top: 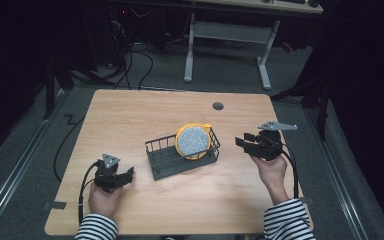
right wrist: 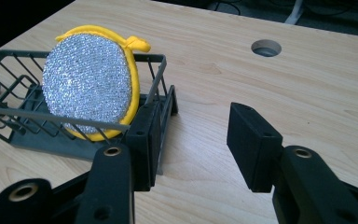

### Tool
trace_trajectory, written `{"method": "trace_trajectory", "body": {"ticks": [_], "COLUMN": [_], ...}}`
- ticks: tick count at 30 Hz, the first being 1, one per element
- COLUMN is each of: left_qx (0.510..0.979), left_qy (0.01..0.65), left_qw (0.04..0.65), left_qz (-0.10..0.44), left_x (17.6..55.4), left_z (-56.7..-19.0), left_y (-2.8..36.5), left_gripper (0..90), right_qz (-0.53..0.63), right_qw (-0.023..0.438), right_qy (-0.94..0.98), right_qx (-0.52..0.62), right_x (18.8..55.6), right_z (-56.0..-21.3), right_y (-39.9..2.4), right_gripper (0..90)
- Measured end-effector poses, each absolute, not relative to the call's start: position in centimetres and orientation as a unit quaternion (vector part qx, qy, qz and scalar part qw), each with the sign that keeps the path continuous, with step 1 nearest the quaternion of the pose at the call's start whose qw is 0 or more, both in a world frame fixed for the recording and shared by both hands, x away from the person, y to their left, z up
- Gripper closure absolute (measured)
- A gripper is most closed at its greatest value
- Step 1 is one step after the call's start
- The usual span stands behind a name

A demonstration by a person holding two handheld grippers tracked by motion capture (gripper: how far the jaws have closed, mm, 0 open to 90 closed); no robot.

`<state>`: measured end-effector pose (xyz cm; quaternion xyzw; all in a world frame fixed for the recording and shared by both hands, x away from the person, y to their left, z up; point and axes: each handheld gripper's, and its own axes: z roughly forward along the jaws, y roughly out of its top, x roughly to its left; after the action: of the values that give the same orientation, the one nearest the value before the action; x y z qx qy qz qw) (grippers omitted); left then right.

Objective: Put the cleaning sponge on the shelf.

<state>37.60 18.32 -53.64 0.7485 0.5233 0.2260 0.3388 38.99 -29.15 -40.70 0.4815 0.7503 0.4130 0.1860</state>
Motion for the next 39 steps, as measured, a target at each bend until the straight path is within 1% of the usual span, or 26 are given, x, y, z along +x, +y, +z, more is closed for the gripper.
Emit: {"method": "trace_trajectory", "body": {"ticks": [2,13,23,29,34,37,39], "left_qx": [0.749,0.749,0.750,0.750,0.750,0.750,0.750], "left_qy": [0.523,0.523,0.523,0.522,0.522,0.522,0.522], "left_qw": [0.338,0.338,0.338,0.337,0.337,0.337,0.337], "left_qz": [0.226,0.226,0.226,0.226,0.227,0.227,0.227], "left_x": [37.6,37.6,37.6,37.6,37.6,37.6,37.6], "left_z": [-53.6,-53.6,-53.6,-53.6,-53.6,-53.6,-53.6], "left_y": [18.3,18.3,18.3,18.3,18.3,18.3,18.3], "left_gripper": [30.1,30.1,30.1,30.2,30.1,30.1,30.0], "right_qz": [0.423,0.433,0.431,0.427,0.420,0.413,0.409], "right_qw": [0.193,0.199,0.188,0.181,0.171,0.186,0.188], "right_qy": [0.746,0.723,0.706,0.703,0.706,0.707,0.709], "right_qx": [0.476,0.499,0.529,0.539,0.543,0.542,0.542], "right_x": [38.4,36.0,34.6,34.2,34.0,33.7,33.6], "right_z": [-40.8,-42.6,-45.3,-46.3,-47.5,-48.2,-48.9], "right_y": [-29.4,-31.9,-33.7,-34.1,-34.3,-34.2,-34.3], "right_gripper": [56.4,56.9,56.3,55.9,53.2,51.7,50.7]}}
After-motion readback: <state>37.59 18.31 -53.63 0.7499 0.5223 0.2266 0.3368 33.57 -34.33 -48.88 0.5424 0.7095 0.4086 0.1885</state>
